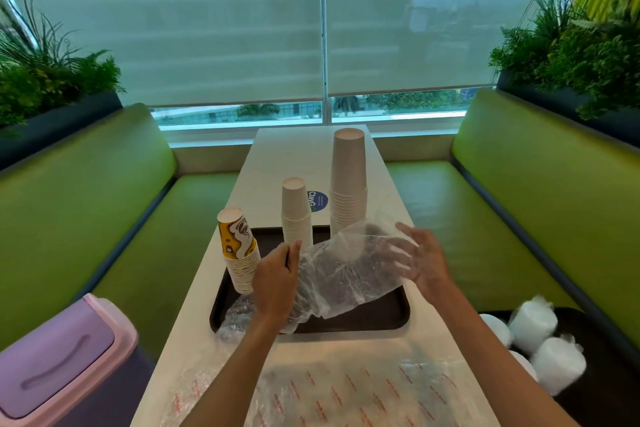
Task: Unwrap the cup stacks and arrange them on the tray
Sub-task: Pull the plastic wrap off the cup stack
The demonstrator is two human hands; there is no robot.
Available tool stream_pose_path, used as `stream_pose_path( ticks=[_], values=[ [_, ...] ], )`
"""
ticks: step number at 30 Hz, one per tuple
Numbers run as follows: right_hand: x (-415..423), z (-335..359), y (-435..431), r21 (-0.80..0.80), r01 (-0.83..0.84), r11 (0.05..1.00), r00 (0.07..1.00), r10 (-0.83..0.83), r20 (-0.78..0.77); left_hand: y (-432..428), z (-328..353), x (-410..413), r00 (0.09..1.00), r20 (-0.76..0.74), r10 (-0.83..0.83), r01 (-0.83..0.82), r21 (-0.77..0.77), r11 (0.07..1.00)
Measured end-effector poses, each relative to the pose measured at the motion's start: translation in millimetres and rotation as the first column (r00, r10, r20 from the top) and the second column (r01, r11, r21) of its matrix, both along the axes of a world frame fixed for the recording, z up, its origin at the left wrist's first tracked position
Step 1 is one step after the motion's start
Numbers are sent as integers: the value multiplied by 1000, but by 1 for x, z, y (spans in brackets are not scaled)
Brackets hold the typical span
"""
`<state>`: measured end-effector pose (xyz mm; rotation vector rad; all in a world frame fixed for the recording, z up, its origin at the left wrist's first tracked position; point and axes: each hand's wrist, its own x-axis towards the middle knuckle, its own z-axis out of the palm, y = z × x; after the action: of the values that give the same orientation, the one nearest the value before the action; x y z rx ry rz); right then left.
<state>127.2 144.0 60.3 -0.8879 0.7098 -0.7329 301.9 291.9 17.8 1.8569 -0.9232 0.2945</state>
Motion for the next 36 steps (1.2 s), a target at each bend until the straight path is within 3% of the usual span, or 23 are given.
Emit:
stream_pose_path(
  ticks=[3,7,13,19,23,28,32,36],
  values=[
    [3,10,0,-216,-80,973,948,7,-319,2,8,2,999,54,-6,6,3,1000],
    [12,16,-13,-346,-166,924,884,-16,-468,5,8,6,991,128,-30,26,34,999],
    [10,23,-20,-411,-231,882,886,17,-464,8,5,6,985,159,-66,67,-1,998],
    [5,12,-25,-250,-68,966,953,-12,-304,6,5,5,982,183,-49,42,40,998],
    [3,10,-28,-217,-76,973,964,16,-266,7,5,1,980,195,-38,28,54,998],
    [-8,12,-48,-175,192,966,970,-214,-118,14,-3,10,993,91,73,-78,60,995],
    [-9,3,-48,-207,7,978,966,-60,-251,12,-4,10,990,57,130,-133,58,989],
    [-12,-3,-40,-238,-153,959,865,13,-502,12,-4,12,986,9,168,-168,36,985]
  ],
)
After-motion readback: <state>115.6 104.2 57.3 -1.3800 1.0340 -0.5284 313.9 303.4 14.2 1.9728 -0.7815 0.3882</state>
